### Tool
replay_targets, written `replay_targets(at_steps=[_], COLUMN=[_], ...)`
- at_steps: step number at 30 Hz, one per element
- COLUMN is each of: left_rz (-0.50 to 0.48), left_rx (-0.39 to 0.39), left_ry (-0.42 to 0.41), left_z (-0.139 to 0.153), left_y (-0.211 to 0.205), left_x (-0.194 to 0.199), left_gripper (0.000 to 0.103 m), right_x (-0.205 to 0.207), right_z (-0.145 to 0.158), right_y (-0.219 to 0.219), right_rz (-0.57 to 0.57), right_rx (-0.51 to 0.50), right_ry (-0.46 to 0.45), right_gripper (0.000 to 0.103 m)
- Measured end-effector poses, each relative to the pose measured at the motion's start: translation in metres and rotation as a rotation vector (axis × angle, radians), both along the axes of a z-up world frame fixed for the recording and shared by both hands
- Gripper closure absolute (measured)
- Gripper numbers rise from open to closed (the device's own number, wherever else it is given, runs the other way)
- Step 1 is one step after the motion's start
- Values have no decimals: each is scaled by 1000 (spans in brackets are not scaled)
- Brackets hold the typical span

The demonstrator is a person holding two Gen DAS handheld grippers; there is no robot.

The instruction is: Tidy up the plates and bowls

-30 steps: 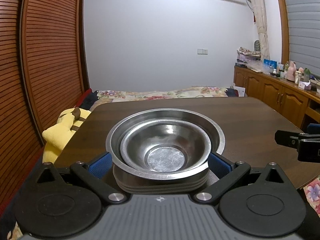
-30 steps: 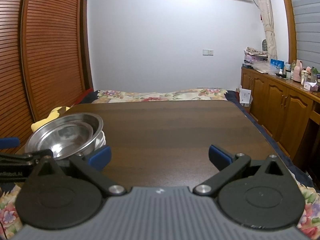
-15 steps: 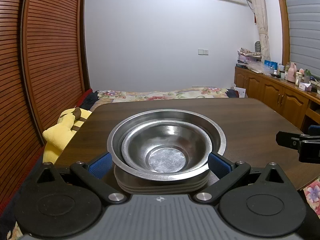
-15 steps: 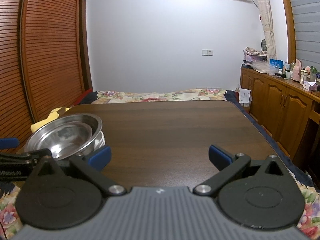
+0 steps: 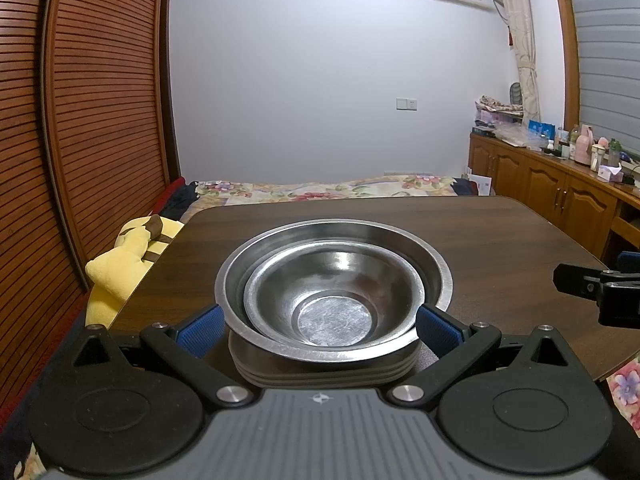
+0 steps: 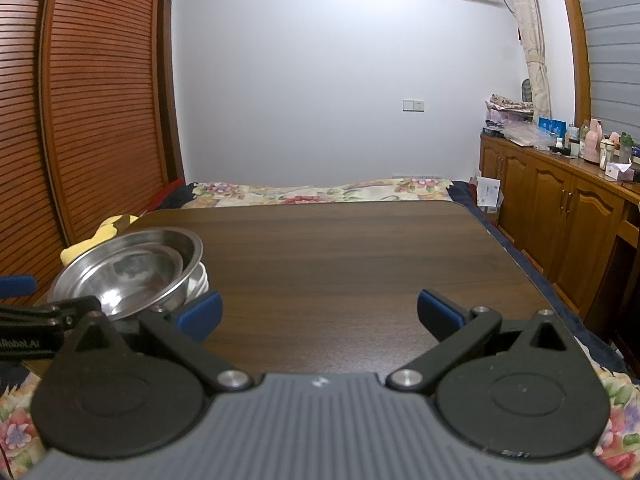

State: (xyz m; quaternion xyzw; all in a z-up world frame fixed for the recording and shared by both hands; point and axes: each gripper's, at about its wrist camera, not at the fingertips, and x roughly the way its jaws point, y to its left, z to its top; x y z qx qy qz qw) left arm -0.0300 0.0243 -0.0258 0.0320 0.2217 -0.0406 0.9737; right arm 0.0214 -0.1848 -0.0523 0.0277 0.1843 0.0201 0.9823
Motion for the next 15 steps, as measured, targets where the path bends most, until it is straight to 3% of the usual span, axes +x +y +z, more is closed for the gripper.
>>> replay_targets(at_steps=[15], left_rz=[-2], left_rx=[-3], left_ry=[3], left_z=[-1], left_y=[0], left_x=[0], left_gripper=[0], right_x=[0], right_z=[-1], right_y=[-1], right_rz=[2], right_rx=[2], right_ry=[3], right_gripper=[0])
